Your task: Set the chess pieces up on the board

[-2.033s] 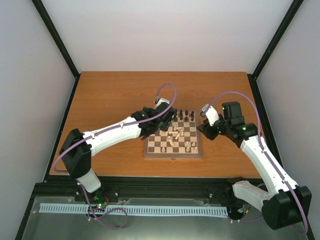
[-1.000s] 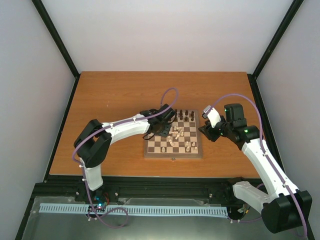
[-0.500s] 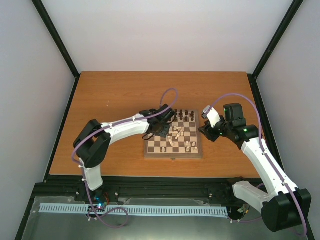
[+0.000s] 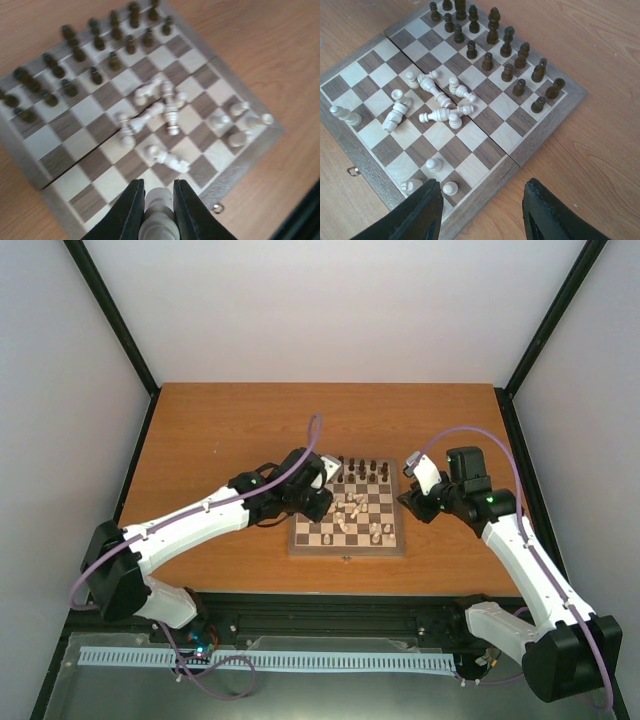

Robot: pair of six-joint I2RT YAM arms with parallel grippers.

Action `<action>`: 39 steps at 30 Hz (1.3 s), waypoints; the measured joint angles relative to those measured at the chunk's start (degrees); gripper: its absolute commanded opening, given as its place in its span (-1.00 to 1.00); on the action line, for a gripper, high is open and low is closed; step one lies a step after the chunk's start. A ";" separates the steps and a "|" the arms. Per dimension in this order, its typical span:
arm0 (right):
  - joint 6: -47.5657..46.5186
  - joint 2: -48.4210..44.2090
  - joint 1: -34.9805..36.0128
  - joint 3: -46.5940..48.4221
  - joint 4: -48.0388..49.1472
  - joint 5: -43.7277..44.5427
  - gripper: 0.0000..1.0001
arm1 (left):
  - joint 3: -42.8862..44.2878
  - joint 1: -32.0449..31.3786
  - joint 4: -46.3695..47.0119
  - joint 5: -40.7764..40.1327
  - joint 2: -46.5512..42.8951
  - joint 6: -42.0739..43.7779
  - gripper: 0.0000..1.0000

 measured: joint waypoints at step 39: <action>1.09 0.85 -0.17 -0.33 0.63 5.27 -0.09 | 3.21 -7.43 -0.68 5.44 17.94 9.05 -0.61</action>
